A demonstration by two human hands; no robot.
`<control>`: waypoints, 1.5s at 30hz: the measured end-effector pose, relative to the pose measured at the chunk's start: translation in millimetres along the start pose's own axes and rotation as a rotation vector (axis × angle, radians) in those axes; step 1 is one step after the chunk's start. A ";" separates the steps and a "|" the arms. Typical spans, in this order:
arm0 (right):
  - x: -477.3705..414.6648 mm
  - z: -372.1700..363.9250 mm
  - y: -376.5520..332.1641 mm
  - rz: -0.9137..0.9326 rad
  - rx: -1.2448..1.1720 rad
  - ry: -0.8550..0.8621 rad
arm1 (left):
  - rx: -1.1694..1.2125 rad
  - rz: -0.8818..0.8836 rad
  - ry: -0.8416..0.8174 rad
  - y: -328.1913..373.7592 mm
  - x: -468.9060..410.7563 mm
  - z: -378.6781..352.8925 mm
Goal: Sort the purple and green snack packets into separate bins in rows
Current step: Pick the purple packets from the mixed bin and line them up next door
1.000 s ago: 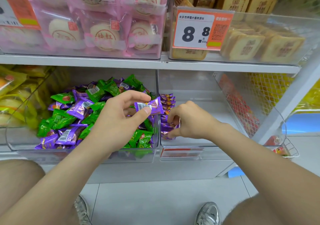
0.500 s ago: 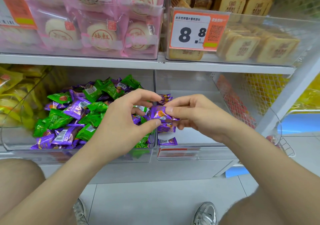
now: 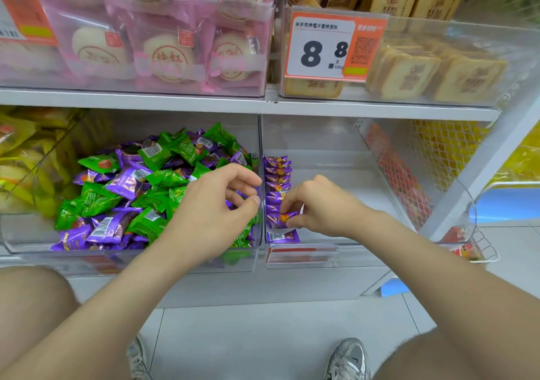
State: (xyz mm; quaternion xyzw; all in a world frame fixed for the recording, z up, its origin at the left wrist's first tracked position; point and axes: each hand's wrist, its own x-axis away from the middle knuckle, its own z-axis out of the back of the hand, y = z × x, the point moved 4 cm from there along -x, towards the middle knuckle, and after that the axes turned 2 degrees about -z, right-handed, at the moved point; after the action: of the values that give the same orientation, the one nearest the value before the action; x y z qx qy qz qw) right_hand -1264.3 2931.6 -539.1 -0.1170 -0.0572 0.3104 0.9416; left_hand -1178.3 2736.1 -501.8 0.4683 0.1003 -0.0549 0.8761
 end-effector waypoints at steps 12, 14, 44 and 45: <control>-1.0 1.6 -10.6 0.025 0.227 0.034 | -0.001 -0.005 -0.024 -3.1 1.3 1.7; 0.2 3.1 -9.9 0.024 0.195 0.039 | 0.000 -0.007 -0.027 -2.9 1.4 1.8; 22.2 -10.8 7.9 -0.673 -0.511 -0.341 | 0.045 0.012 -0.023 -2.8 1.3 -2.0; 22.0 -11.6 8.9 -0.684 -0.543 -0.339 | 0.045 0.010 -0.024 -2.8 1.4 -1.7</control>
State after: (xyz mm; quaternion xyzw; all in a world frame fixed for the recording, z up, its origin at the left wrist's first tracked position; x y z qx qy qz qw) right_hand -1249.7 2949.5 -551.8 -0.2813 -0.3247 -0.0292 0.9025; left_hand -1177.6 2736.0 -505.2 0.4877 0.0863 -0.0584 0.8668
